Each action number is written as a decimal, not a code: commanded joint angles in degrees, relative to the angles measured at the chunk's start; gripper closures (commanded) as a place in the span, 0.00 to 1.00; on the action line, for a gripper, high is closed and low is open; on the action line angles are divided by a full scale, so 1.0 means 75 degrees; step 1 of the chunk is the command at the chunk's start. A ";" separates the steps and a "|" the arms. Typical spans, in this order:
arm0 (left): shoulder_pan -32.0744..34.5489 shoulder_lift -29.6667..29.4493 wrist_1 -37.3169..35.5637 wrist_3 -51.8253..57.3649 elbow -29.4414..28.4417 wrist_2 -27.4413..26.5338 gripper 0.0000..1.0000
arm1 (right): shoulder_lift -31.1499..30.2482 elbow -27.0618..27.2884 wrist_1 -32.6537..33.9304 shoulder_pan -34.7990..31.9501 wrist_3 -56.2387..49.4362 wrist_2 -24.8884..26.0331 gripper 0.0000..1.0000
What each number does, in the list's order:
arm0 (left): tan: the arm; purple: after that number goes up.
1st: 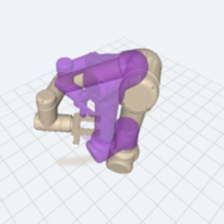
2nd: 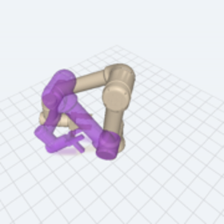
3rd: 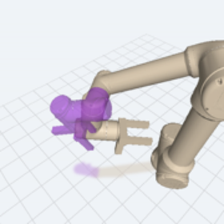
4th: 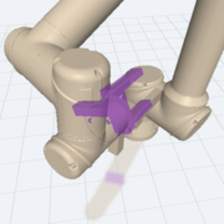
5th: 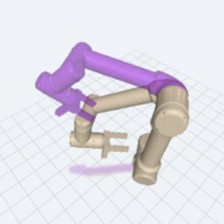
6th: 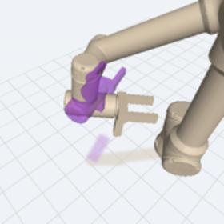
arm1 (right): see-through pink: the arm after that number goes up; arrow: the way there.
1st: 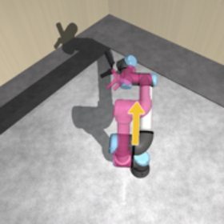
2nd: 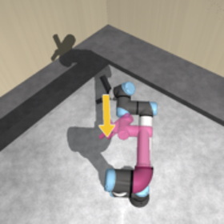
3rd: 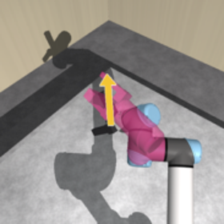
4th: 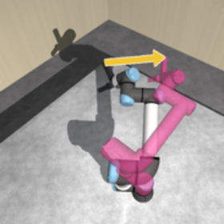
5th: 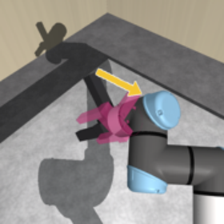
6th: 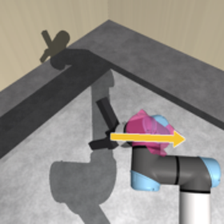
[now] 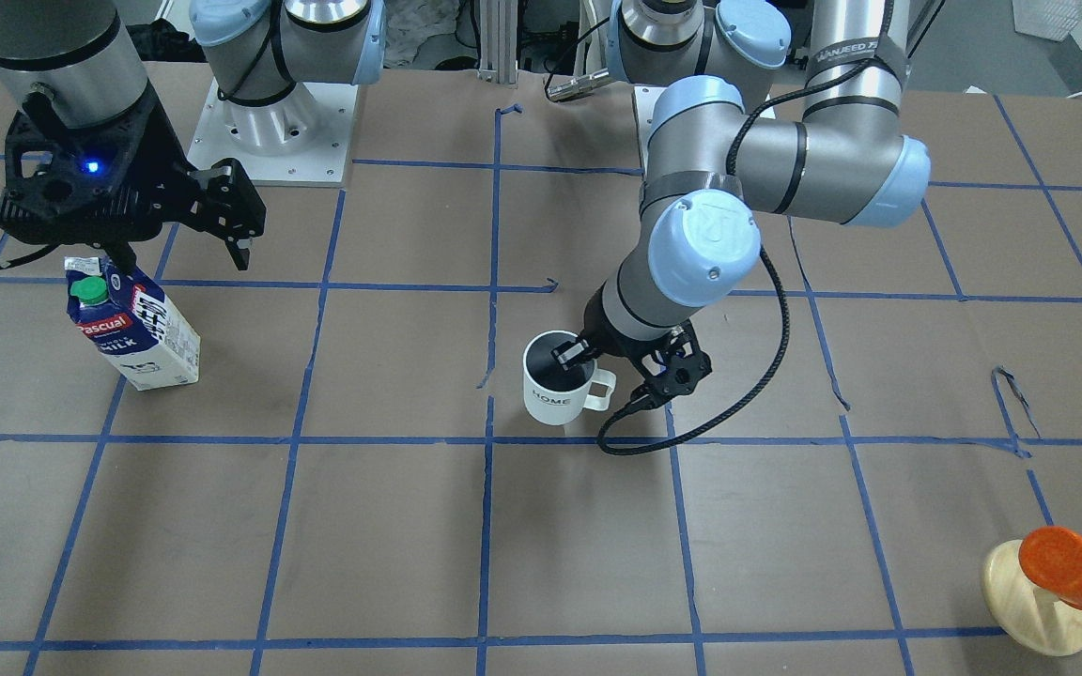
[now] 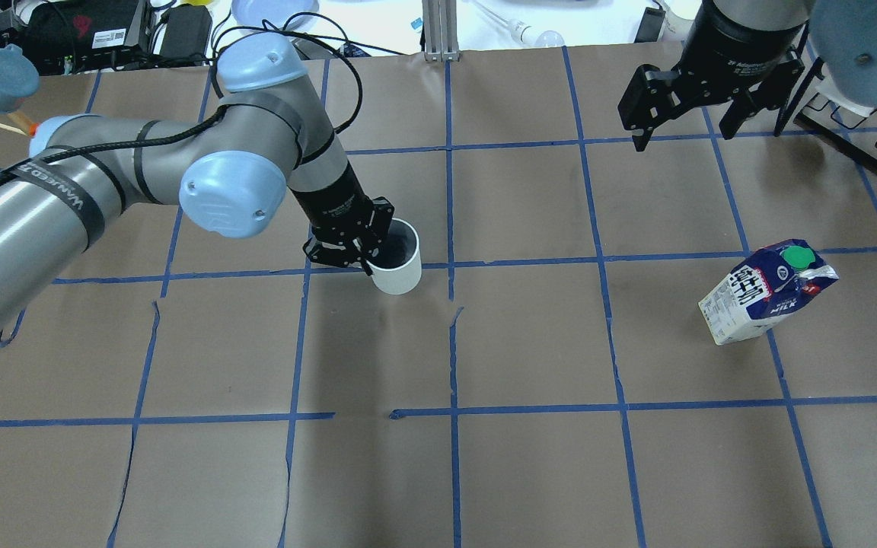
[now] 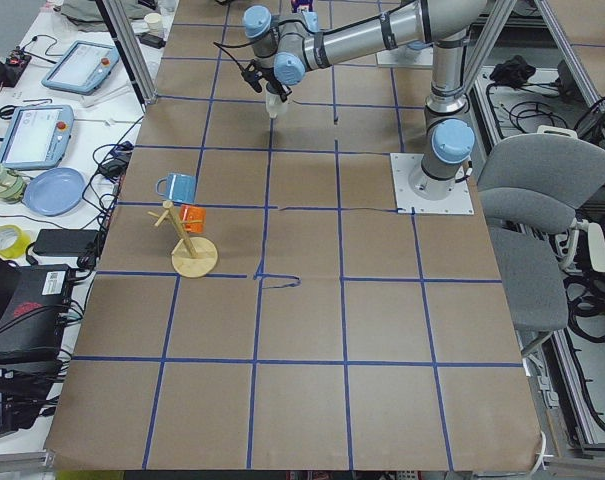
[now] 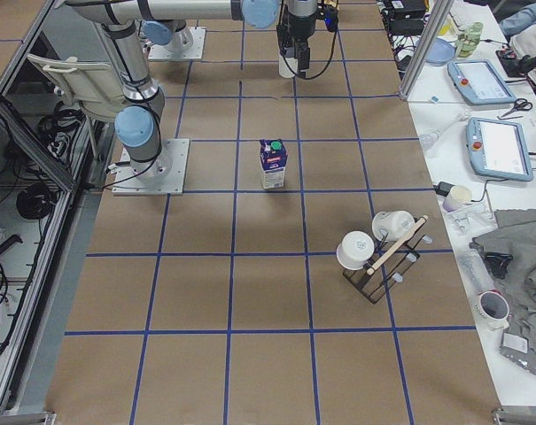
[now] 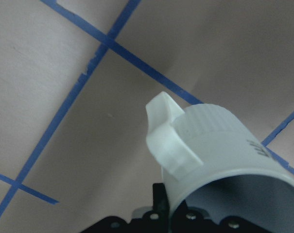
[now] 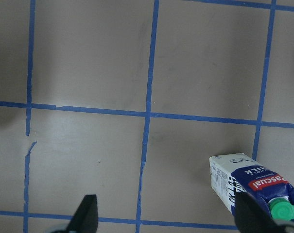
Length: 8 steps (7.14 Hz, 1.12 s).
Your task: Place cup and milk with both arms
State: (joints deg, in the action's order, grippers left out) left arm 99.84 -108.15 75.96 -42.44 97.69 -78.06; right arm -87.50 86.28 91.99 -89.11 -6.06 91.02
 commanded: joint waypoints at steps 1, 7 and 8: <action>0.0329 -0.0310 -0.0179 -0.0095 0.0029 0.0351 1.00 | 0.0007 -0.0055 -0.0077 0.0033 -0.0001 -0.0007 0.00; 0.0926 -0.0487 -0.0624 -0.0796 0.0076 0.0353 0.15 | -0.0039 0.0588 0.0005 0.1072 -0.2111 0.0099 0.00; 0.0927 -0.0417 -0.0625 -0.0833 0.0064 0.0353 0.01 | -0.0051 0.0880 0.0028 0.1413 -0.2876 0.0099 0.00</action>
State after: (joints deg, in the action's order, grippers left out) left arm 106.62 -111.75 71.35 -47.95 98.27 -75.39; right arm -87.70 90.55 92.04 -81.96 -19.80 91.73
